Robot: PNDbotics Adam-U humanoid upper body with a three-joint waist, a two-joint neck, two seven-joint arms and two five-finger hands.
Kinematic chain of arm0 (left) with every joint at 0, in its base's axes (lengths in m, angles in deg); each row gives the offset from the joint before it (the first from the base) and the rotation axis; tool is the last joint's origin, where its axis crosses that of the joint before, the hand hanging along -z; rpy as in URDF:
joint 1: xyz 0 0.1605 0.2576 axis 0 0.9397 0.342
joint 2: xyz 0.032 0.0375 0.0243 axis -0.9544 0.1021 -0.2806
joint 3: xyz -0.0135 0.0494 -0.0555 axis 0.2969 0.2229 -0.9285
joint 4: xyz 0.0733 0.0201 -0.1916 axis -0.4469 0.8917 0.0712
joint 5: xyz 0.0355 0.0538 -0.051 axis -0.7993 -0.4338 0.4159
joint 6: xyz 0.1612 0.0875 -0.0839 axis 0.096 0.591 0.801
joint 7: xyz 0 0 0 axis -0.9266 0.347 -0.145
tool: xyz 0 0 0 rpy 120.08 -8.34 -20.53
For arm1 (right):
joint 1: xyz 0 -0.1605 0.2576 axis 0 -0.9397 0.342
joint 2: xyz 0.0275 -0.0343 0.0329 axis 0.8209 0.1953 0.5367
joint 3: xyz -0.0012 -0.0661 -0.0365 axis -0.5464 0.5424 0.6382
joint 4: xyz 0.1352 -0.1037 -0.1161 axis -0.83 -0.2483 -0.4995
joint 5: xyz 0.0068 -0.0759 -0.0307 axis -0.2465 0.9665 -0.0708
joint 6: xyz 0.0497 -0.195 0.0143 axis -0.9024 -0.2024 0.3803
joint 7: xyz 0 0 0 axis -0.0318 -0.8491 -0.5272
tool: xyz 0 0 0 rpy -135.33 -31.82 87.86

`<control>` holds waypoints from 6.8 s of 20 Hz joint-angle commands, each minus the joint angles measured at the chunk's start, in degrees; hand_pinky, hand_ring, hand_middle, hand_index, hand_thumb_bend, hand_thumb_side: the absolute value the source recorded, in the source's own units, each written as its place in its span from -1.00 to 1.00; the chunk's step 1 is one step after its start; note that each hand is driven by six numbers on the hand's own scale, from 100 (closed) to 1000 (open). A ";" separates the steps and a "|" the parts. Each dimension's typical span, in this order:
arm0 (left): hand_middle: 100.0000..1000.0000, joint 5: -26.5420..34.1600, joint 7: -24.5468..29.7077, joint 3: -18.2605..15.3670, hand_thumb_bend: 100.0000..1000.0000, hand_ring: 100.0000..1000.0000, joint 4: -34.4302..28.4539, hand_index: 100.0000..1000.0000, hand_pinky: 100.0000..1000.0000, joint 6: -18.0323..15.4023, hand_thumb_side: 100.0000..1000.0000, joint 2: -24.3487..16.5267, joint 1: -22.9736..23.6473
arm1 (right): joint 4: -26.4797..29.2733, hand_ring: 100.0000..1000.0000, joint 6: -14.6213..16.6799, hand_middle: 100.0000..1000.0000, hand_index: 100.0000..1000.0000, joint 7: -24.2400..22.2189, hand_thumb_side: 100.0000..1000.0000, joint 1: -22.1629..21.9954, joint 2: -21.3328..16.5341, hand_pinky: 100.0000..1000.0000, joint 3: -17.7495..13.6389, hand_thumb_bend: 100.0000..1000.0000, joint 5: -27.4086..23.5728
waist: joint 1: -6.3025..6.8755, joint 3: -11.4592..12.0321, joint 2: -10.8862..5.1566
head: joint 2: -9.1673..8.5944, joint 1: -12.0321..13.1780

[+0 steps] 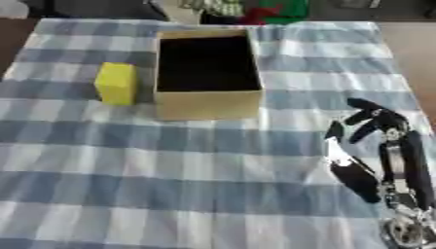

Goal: Pick up objects on the table and place them in the box.

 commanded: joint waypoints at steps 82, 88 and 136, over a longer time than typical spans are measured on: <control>0.70 -37.43 71.32 17.35 0.59 0.78 60.44 0.88 0.96 -4.64 -0.32 -17.30 -47.82 | 0.86 -0.34 2.71 -0.08 0.55 -2.73 -0.30 -0.18 -0.98 0.72 0.62 -1.00 -1.53 | 2.02 -4.08 -3.13 | 0.87 2.69; 0.67 -32.35 73.13 19.41 0.52 0.75 60.49 0.86 0.99 -1.87 -0.28 -16.48 -48.46 | 0.86 -0.34 2.18 -0.08 0.56 -2.92 -0.30 -0.21 -0.86 0.72 0.63 -1.00 -1.55 | 2.17 -3.84 -3.27 | 1.01 2.75; 0.70 -42.25 71.14 21.88 0.48 0.78 57.39 0.82 0.97 6.33 -0.36 -10.74 -47.56 | 0.86 -0.34 1.24 -0.08 0.58 -4.99 -0.33 1.10 0.64 0.75 0.89 -1.00 -1.60 | 3.20 -5.43 -1.91 | 0.20 3.51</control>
